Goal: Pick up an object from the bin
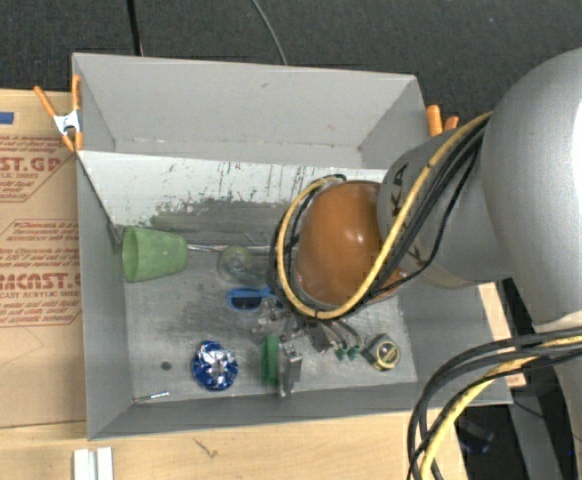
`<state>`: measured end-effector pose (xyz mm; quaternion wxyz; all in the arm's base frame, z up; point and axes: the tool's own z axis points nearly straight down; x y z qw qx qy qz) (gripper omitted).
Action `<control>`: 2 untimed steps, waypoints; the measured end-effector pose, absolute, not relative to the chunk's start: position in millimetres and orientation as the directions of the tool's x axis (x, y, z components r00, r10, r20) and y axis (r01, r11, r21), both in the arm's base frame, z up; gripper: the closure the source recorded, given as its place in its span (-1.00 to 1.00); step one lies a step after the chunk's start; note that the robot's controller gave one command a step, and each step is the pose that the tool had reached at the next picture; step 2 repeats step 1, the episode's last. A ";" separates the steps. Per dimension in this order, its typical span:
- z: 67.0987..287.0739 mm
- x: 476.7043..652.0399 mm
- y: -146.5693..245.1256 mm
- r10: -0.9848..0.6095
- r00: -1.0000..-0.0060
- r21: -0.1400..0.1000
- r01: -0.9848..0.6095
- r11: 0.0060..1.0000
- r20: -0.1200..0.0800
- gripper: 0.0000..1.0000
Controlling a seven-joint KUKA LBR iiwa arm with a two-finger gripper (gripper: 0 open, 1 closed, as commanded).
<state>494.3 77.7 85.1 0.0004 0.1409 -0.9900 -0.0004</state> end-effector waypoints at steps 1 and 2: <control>221.0 509.8 54.0 -0.549 -0.835 -0.004 -0.549 0.836 -0.008 1.00; 221.0 509.8 54.0 -0.549 -0.835 -0.004 -0.549 0.836 -0.008 1.00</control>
Offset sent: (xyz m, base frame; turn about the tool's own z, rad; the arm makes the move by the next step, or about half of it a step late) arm 0.0137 -0.0239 0.1330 -0.2999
